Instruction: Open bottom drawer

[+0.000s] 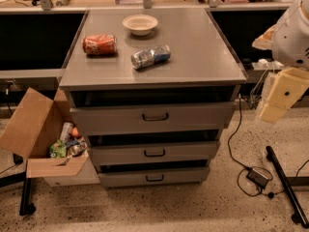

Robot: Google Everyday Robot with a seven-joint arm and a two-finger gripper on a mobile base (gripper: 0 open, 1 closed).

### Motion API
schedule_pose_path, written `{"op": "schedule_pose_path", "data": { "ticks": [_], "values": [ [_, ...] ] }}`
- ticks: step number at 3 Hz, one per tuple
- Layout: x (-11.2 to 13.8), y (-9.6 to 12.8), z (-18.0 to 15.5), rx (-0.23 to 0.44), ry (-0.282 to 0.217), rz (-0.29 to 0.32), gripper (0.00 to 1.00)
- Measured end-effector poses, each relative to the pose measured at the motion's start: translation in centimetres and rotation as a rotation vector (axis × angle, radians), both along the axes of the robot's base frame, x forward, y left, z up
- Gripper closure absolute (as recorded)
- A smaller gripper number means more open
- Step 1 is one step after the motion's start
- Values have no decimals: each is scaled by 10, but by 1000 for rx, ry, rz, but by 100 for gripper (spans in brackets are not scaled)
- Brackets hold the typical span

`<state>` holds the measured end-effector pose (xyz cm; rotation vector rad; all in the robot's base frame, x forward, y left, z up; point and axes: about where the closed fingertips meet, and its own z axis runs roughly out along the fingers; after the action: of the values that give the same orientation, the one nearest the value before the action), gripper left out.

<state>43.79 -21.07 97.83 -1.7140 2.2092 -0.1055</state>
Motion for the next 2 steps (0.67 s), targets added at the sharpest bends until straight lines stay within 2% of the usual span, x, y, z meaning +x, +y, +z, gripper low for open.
{"op": "schedule_pose_path", "data": {
  "ticks": [1, 2],
  "values": [
    [0, 0, 0, 0, 0, 0, 0],
    [0, 4, -24, 10, 35, 26, 0]
  ]
}}
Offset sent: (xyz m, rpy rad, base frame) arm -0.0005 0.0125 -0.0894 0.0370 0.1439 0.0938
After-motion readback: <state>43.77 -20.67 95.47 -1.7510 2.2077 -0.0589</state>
